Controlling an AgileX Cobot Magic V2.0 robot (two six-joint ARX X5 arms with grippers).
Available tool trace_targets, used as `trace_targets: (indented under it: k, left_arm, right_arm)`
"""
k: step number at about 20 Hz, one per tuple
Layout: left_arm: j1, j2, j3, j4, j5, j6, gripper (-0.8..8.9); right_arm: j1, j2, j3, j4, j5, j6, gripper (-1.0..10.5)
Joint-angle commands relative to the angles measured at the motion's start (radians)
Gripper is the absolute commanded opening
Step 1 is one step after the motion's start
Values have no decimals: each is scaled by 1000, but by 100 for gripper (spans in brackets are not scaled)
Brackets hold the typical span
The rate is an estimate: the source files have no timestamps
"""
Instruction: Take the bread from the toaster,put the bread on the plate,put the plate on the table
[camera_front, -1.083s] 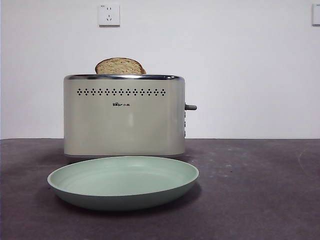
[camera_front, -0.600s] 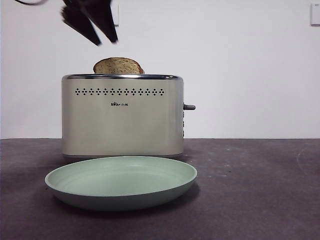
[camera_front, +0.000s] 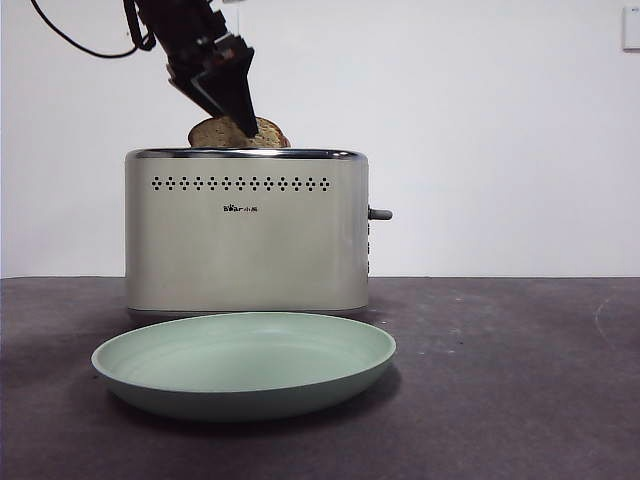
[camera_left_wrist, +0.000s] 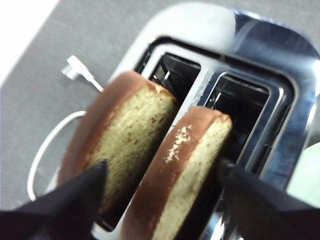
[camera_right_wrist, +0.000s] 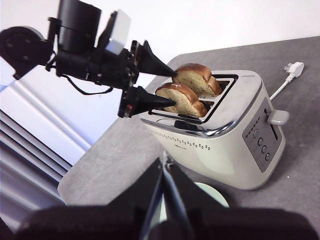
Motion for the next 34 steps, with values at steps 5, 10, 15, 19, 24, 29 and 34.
trace_targets:
  k: [5,10,15,19,24,29,34]
  left_arm:
    - [11,49,2,-20,8,-10,141]
    - [17,31,2,-40,-68,-50,-8]
    - [6,-87,2,14,-133,-90,-9]
    - [2,-267,2,102,-114,-214,-8]
    - [-26,-467,2,27,-24,-352,-8]
    - [-50,-561,2,-174,145,-483,-8]
    - [-59,-586,2,-338,238,-521,-8]
  right_arm:
    - [2,2,4,2,-2,-8,6]
    - [2,2,4,1,-1,-8,3]
    - [2,2,4,-68,7,-48,1]
    - [2,4,4,-121,6,-72,1]
    - [9,16,4,-236,7,-144,2]
    - [61,60,4,-328,61,-212,3]
    - [116,132,4,-343,88,-233,14]
